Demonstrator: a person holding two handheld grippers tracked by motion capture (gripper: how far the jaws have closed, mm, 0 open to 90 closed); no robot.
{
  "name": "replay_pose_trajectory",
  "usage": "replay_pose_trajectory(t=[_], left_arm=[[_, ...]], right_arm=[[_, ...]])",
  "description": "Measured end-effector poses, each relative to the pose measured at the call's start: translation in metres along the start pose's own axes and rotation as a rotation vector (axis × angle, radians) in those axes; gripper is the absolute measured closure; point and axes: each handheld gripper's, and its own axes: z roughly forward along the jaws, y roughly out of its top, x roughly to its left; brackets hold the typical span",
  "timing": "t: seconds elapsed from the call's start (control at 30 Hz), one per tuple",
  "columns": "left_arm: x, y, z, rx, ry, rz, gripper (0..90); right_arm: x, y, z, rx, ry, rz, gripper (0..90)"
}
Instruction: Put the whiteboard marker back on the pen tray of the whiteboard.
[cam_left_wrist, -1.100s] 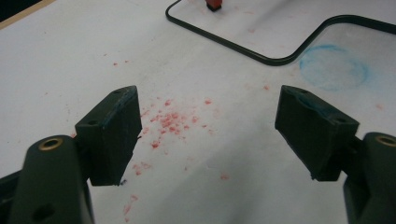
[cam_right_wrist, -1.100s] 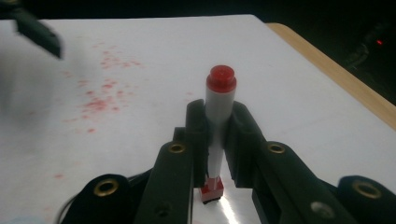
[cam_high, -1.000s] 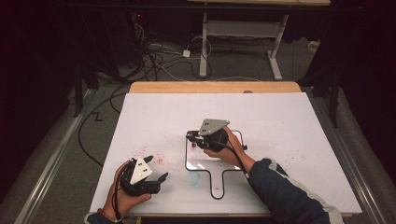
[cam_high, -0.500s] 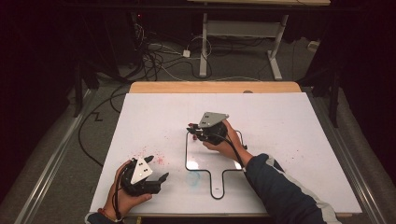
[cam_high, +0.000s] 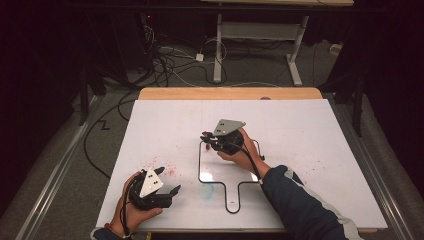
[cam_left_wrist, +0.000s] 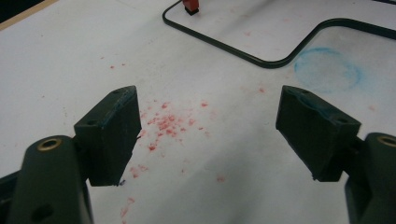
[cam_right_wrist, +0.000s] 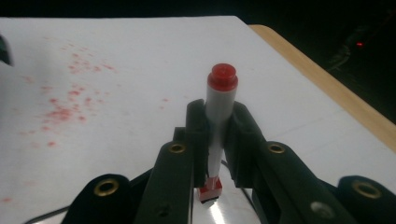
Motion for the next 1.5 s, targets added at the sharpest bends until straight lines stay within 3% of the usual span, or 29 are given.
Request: replay_pose_trajectory(t=[0.1, 0.2, 0.27, 0.33, 0.37, 0.43, 0.47, 0.53, 0.63, 0.7, 0.8, 0.87, 0.97, 1.1, 1.2, 1.27, 1.37, 1.43, 1.5], left_arm=[[-0.002, 0.001, 0.000, -0.004, 0.002, 0.004, 21.4], [-0.001, 0.001, 0.000, -0.002, 0.001, 0.002, 21.4], [-0.001, 0.000, 0.000, -0.003, 0.000, -0.001, 21.4], [-0.001, 0.000, 0.000, -0.005, 0.001, 0.000, 21.4], [-0.001, 0.001, -0.001, -0.004, 0.003, 0.001, 21.4], [-0.002, 0.001, -0.001, -0.012, 0.003, -0.002, 21.4], [-0.002, 0.001, -0.001, -0.019, 0.006, -0.007, 21.4], [-0.002, 0.001, -0.001, -0.019, 0.004, -0.007, 21.4], [-0.002, 0.001, 0.000, -0.015, 0.002, -0.007, 21.4], [-0.002, 0.001, 0.000, -0.015, 0.001, -0.004, 21.4], [-0.003, 0.001, -0.001, -0.013, 0.002, -0.003, 21.4], [-0.003, 0.001, -0.001, -0.010, 0.001, -0.001, 21.4], [-0.003, 0.001, -0.001, -0.007, -0.002, 0.004, 21.4], [-0.003, 0.001, -0.001, -0.006, -0.003, 0.004, 21.4], [-0.003, 0.001, -0.001, -0.008, -0.003, 0.002, 21.4], [-0.003, 0.001, -0.001, -0.005, -0.003, 0.003, 21.4], [-0.003, 0.001, 0.000, -0.005, -0.005, 0.002, 21.4], [-0.004, 0.002, 0.000, -0.001, -0.006, 0.006, 21.4], [-0.004, 0.002, -0.001, -0.001, -0.005, 0.009, 21.4]], right_arm=[[-0.006, -0.003, 0.001, 0.036, -0.121, -0.041, 81.6], [-0.006, -0.004, -0.001, 0.033, -0.119, -0.014, 81.4], [-0.002, -0.003, -0.002, 0.009, -0.050, 0.028, 81.4], [0.003, -0.002, -0.003, 0.005, -0.028, 0.004, 81.5], [0.003, -0.001, -0.003, 0.014, -0.048, -0.009, 81.5], [0.000, -0.003, -0.002, 0.047, -0.138, -0.040, 81.5], [-0.003, -0.004, -0.003, 0.046, -0.151, -0.031, 81.4], [-0.005, -0.006, -0.004, 0.027, -0.130, 0.012, 81.3], [0.002, -0.006, -0.006, -0.010, -0.038, 0.035, 81.3], [0.009, -0.004, -0.005, -0.025, 0.018, 0.039, 81.3], [0.016, -0.002, -0.004, -0.029, 0.031, 0.014, 81.4], [0.016, -0.002, -0.005, -0.018, 0.000, 0.007, 81.5], [0.009, -0.005, -0.005, 0.011, -0.100, -0.018, 81.5], [-0.004, -0.009, -0.008, 0.039, -0.170, -0.025, 81.5], [-0.011, -0.013, -0.012, 0.033, -0.155, 0.023, 81.5], [-0.006, -0.013, -0.016, 0.014, -0.104, 0.050, 81.4], [0.009, -0.013, -0.022, 0.002, -0.049, 0.015, 81.4], [0.008, -0.014, -0.024, 0.009, -0.054, 0.012, 81.5], [0.000, -0.017, -0.026, 0.017, -0.095, 0.034, 81.5]])
